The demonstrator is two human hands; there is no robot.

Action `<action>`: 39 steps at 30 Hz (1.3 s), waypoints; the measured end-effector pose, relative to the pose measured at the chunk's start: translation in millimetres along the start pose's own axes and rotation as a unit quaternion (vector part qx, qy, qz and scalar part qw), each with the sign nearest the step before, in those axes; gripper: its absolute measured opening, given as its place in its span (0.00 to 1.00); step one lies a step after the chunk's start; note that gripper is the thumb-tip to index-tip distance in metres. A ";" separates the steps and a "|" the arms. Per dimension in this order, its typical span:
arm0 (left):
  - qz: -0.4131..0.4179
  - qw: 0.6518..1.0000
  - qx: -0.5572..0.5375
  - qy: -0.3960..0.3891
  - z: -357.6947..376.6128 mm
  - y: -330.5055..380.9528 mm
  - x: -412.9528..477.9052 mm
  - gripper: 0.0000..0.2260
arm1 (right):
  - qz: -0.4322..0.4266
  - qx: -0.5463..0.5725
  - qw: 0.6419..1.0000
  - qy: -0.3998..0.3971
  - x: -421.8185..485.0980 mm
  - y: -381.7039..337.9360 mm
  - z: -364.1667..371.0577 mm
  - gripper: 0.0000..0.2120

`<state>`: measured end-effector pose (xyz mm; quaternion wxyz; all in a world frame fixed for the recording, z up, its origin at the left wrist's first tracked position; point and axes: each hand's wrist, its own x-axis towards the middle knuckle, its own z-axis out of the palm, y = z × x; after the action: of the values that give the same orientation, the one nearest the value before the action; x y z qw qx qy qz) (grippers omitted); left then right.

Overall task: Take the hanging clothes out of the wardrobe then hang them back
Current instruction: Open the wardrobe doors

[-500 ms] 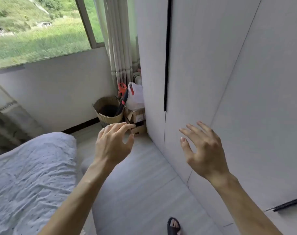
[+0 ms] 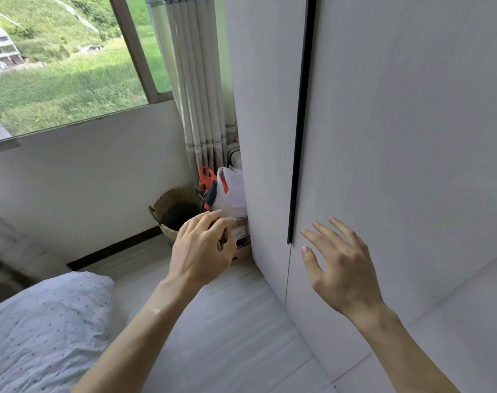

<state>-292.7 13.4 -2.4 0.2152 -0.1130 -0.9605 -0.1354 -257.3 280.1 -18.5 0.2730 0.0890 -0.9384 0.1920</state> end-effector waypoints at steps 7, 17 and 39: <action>0.059 0.990 -0.124 -0.027 43.5 1.4 146.1 0.30 | 0.012 -0.119 0.987 0.106 93.1 11.2 23.1 0.21; 0.199 0.933 -0.301 -0.008 68.8 51.2 309.7 0.37 | 0.142 -0.387 0.870 0.271 224.8 9.0 41.5 0.32; 0.116 0.869 -0.481 0.000 45.2 45.8 283.6 0.07 | 0.127 -0.503 0.810 0.274 228.7 28.7 53.3 0.34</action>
<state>-547.4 115.3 93.9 0.1484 -0.3129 -0.7563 -0.5551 -481.6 270.2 56.1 0.4983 -0.2372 -0.7931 -0.2576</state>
